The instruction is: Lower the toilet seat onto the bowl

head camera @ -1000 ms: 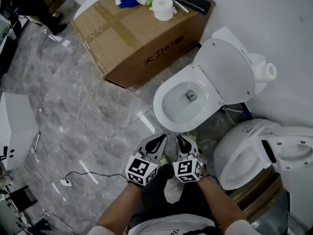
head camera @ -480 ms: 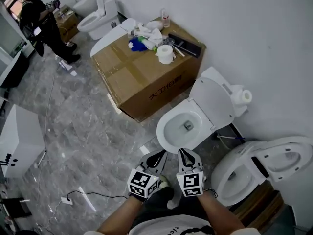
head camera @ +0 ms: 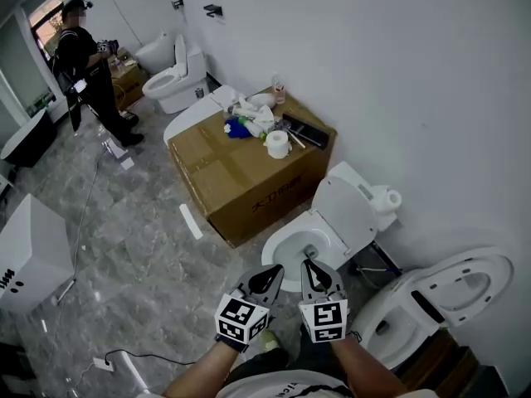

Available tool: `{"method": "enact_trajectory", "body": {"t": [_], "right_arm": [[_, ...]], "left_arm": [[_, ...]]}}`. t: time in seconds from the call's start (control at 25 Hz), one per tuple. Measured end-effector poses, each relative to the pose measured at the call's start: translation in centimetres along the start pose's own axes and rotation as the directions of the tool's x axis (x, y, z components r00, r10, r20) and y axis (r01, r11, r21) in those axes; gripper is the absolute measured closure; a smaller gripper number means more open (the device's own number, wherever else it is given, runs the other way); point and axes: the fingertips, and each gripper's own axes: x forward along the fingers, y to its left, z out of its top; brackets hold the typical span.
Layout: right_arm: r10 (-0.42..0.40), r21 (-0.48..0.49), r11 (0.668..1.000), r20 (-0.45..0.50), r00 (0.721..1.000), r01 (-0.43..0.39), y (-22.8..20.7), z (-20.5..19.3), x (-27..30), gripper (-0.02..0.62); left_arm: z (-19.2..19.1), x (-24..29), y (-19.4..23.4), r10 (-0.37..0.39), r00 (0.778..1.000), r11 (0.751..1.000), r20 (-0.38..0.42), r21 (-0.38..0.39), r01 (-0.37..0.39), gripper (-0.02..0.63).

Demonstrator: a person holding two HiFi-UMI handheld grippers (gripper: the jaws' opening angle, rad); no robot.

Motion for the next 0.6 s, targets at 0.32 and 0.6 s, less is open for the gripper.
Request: {"method": "enact_trajectory", "body": {"t": [0.32,0.6], "right_arm": [[-0.026,0.016,1.0,0.103,0.994,0.024,-1.3,6.3,-2.7,0.569],[-0.019,0.027,1.0,0.189,0.982,0.015,-1.5,10.9,-4.2,0.574]], "left_arm": [[7.1,-1.7,-1.8,-0.018,0.995,0.999,0.102,0.034,0.015,0.595],[12.3,-2.7,-2.8,-0.026,0.983,0.998,0.179,0.065,0.015,0.595]]}}
